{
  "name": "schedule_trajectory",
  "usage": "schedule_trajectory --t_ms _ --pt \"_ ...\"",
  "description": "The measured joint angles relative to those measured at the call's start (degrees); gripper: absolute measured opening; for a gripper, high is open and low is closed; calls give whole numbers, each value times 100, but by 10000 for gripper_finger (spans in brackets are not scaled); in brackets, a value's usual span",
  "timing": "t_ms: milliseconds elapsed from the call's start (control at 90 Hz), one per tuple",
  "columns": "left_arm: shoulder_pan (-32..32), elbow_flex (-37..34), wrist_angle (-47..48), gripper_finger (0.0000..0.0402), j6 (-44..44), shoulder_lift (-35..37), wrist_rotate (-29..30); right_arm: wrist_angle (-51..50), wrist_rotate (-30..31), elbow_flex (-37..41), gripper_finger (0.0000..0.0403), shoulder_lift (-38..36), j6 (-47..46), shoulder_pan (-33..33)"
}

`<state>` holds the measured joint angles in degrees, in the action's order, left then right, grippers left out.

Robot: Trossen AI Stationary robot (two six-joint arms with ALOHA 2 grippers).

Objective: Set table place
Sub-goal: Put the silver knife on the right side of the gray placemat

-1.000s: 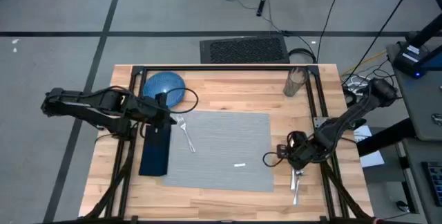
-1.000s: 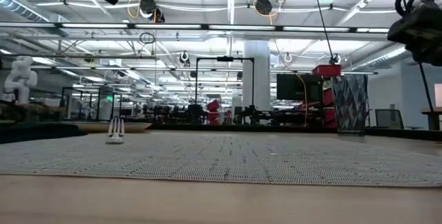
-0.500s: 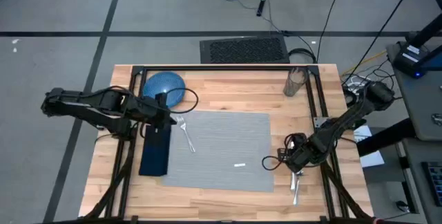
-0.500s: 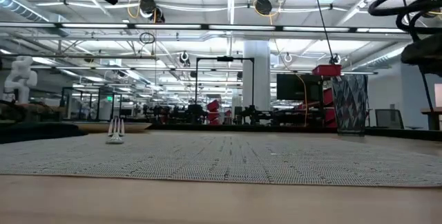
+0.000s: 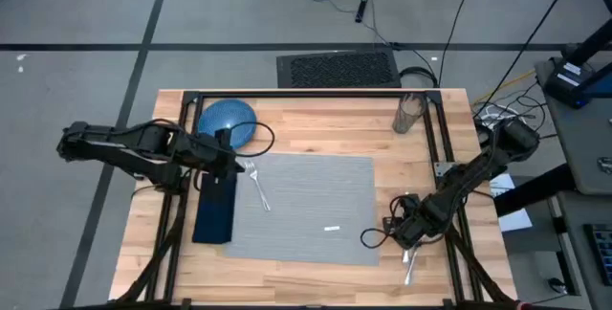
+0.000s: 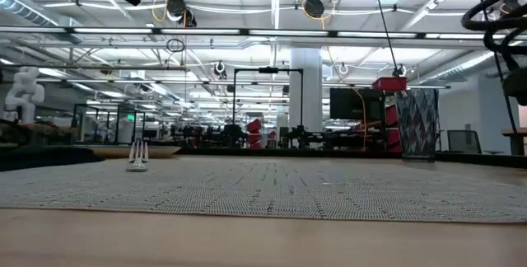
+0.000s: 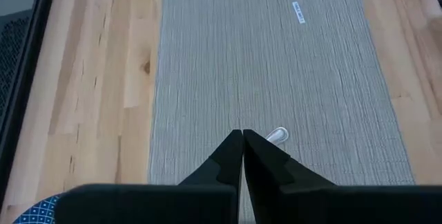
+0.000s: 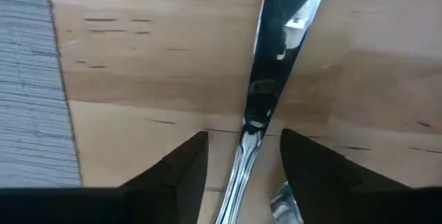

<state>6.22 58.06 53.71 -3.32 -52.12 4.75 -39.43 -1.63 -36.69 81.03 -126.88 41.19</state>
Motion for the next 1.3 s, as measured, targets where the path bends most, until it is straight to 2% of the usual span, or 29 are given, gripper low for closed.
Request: schedule_trajectory --t_ms 144,300,356,600,744,1033,1200,1300 --pt "2 0 -2 0 -1 0 1 51 -67 -15 138 119 -170 13" --pt "0 0 -4 0 -3 0 1 193 71 -23 38 145 -270 9" --pt "2 0 -2 0 -1 0 1 174 75 -17 17 145 -270 7" --pt "2 0 -2 0 -25 0 1 139 230 -6 7 39 -294 -152" --pt "1 0 -2 0 -41 0 1 208 959 10 2 -122 -226 -314" --pt "0 0 -11 0 -104 0 1 815 1930 20 3 -161 97 -741" --pt "-4 0 -20 0 -160 0 1 1274 1977 12 1 -165 746 -1096" --pt "-4 0 -19 0 -160 0 1 1237 1820 11 1 -166 790 -1194"
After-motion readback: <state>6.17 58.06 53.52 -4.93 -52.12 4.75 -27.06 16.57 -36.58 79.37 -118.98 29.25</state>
